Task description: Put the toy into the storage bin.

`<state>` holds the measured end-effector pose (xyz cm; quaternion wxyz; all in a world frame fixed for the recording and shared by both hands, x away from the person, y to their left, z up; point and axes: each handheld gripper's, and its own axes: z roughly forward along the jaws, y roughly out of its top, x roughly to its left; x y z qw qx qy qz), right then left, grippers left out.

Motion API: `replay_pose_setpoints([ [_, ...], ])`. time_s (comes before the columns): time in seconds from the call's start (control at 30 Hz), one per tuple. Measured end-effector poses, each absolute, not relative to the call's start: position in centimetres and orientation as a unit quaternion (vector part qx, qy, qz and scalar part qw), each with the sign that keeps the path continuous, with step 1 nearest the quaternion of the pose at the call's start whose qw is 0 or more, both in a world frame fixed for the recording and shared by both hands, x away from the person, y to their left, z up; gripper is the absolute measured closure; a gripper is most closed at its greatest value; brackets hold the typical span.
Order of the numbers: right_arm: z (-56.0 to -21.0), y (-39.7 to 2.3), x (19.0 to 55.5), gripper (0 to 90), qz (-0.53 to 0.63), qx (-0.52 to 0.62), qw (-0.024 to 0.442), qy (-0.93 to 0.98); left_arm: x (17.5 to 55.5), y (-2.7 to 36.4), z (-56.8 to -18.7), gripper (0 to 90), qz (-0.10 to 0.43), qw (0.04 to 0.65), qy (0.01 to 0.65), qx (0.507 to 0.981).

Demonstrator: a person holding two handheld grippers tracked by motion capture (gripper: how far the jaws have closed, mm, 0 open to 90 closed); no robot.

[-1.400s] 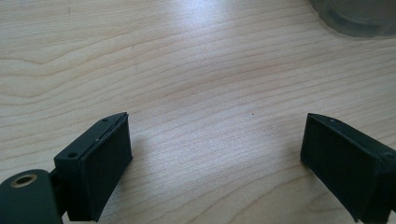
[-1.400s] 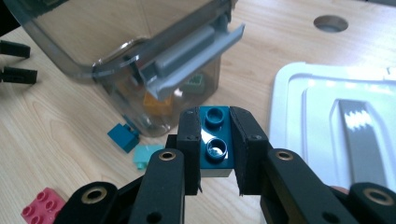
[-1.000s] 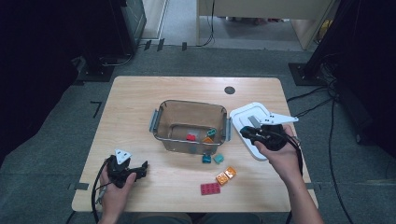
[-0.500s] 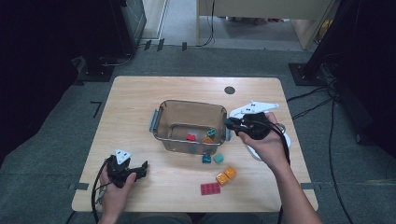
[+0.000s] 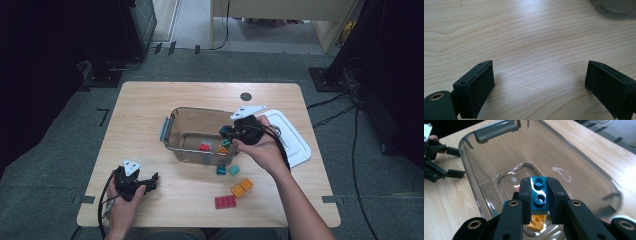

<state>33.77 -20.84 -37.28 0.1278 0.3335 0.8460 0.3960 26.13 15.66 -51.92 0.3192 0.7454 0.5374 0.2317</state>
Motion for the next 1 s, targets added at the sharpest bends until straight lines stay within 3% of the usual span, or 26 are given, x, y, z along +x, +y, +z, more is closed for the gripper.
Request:
replay_pose_setpoints([
  [0.5,-38.9,-17.7,35.7,75.6,0.306,0.342,0.091,0.884,26.1,15.7,-51.9,8.4,0.231,0.318,0.537,0.746],
  [0.7,-38.7,-18.0,35.5,59.9,0.334,0.344,0.08,0.874,26.1,15.7,-51.9,8.3,0.231,0.319,0.537,0.746],
  [0.87,-38.1,-18.6,34.8,37.6,0.356,0.336,0.097,0.867,26.1,15.7,-51.9,8.4,0.231,0.319,0.537,0.746],
  [1.0,-37.7,-19.4,34.2,27.4,0.373,0.329,0.095,0.862,26.1,15.7,-51.9,8.4,0.231,0.319,0.537,0.746],
])
